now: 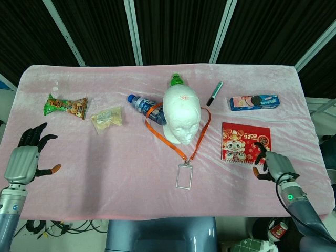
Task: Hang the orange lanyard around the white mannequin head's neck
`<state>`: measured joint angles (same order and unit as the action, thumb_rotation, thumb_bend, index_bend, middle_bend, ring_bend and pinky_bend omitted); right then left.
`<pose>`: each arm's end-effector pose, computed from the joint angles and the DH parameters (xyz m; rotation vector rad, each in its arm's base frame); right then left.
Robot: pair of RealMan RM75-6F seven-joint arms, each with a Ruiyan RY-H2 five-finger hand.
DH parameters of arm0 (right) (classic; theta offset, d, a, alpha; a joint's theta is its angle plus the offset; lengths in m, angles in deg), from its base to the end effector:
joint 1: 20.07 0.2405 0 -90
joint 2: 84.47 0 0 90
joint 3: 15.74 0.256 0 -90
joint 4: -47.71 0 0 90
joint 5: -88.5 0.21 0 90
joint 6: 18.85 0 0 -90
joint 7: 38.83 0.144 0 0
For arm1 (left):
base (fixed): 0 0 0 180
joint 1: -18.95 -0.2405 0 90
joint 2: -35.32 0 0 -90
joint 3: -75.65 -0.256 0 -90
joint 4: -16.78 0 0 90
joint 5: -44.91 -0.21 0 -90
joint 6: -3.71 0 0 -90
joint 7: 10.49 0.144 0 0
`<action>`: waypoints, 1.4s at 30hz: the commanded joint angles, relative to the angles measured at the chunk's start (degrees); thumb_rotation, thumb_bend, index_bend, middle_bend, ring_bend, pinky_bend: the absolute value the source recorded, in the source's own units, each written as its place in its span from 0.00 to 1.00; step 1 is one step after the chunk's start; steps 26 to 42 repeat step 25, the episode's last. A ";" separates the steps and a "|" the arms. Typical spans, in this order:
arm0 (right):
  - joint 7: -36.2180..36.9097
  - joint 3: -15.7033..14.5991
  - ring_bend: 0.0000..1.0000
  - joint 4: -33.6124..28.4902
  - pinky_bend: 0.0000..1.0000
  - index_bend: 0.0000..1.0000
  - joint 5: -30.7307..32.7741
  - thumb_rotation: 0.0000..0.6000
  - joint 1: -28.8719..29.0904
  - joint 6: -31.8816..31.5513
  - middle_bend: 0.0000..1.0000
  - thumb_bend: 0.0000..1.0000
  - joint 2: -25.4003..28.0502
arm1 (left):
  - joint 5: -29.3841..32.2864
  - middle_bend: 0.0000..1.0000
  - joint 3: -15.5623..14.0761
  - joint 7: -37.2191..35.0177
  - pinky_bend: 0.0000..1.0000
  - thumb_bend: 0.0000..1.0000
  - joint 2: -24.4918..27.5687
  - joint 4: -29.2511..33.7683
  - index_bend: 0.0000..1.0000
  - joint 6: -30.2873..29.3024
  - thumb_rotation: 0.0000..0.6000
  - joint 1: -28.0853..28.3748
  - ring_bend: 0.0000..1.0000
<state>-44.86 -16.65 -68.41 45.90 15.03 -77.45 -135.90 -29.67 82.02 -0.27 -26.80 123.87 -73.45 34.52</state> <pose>-0.2418 -0.2659 0.1403 1.4090 -1.4461 0.6469 -0.2462 0.2361 0.1441 -1.4264 -0.9902 -0.9461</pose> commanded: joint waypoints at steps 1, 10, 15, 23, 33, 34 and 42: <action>3.96 -3.11 0.21 5.49 0.27 0.09 -13.88 1.00 -10.90 -14.34 0.12 0.25 -2.59 | -0.67 0.03 -1.15 -0.37 0.00 0.04 0.79 0.87 0.24 0.02 1.00 -0.84 0.00; 1.81 -5.24 0.20 18.26 0.23 0.09 -28.64 1.00 -22.89 -32.88 0.10 0.23 -13.17 | -6.93 0.03 -4.39 -2.53 0.00 0.05 0.41 0.23 0.24 -7.56 1.00 -6.23 0.00; 3.21 -5.66 0.20 21.90 0.21 0.09 -34.86 1.00 -26.16 -37.03 0.10 0.23 -15.60 | -8.69 0.03 -6.49 -4.86 0.00 0.05 -0.19 -2.01 0.24 -9.98 1.00 -9.18 0.00; 4.74 -5.36 0.19 22.31 0.21 0.09 -40.70 1.00 -27.84 -37.59 0.10 0.23 -15.07 | -9.56 0.03 -7.28 -10.06 0.00 0.05 -2.31 -7.11 0.24 -9.16 1.00 -10.25 0.00; 4.98 -5.09 0.19 22.19 0.21 0.09 -41.63 1.00 -28.16 -37.68 0.10 0.23 -14.68 | -10.48 0.03 -7.15 -10.96 0.00 0.05 -2.52 -7.51 0.24 -9.38 1.00 -10.20 0.00; 4.98 -5.09 0.19 22.19 0.21 0.09 -41.63 1.00 -28.16 -37.68 0.10 0.23 -14.68 | -10.48 0.03 -7.15 -10.96 0.00 0.05 -2.52 -7.51 0.24 -9.38 1.00 -10.20 0.00; 4.98 -5.09 0.19 22.19 0.21 0.09 -41.63 1.00 -28.16 -37.68 0.10 0.23 -14.68 | -10.48 0.03 -7.15 -10.96 0.00 0.05 -2.52 -7.51 0.24 -9.38 1.00 -10.20 0.00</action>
